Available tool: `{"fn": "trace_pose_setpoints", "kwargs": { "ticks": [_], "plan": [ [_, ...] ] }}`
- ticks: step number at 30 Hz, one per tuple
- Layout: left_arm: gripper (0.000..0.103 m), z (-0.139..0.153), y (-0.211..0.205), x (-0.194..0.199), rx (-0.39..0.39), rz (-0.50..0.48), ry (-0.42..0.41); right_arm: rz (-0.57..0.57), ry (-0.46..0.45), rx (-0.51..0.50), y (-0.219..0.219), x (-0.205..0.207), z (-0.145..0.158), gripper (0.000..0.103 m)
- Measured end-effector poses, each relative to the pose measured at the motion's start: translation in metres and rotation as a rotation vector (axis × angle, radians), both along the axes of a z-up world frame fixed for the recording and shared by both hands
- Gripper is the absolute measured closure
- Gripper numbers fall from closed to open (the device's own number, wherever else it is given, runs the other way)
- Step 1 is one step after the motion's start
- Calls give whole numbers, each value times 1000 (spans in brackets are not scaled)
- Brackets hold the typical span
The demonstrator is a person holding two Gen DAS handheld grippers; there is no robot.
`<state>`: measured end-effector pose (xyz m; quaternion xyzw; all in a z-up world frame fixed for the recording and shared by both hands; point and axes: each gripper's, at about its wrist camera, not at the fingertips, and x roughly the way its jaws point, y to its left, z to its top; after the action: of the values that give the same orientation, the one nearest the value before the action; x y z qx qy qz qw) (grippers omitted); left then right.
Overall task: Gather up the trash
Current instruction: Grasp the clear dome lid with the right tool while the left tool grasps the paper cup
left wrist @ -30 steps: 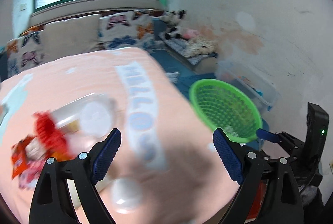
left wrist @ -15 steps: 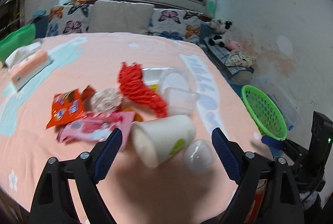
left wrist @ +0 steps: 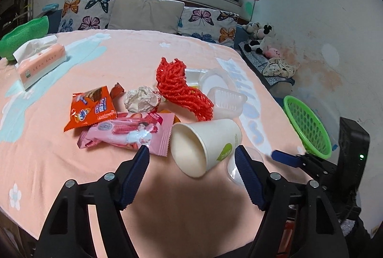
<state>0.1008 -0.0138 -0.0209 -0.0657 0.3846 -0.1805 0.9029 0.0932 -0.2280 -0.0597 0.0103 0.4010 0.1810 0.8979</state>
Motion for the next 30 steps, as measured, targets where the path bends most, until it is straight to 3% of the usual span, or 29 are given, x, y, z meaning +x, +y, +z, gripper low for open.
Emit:
{"fn": "trace_pose_setpoints", "kwargs": {
  "ticks": [5, 12, 25, 30],
  "plan": [
    [36, -5, -4, -1, 0, -23, 13, 12, 0, -16, 9, 6, -6, 33],
    [42, -11, -13, 0, -3, -55, 31, 33, 9, -5, 15, 9, -12, 44],
    [50, -22, -28, 20, -22, -95, 67, -8, -11, 6, -8, -7, 0, 44],
    [64, -29, -35, 26, -51, -118, 89, -57, -22, 15, -29, -15, 9, 44]
  ]
}}
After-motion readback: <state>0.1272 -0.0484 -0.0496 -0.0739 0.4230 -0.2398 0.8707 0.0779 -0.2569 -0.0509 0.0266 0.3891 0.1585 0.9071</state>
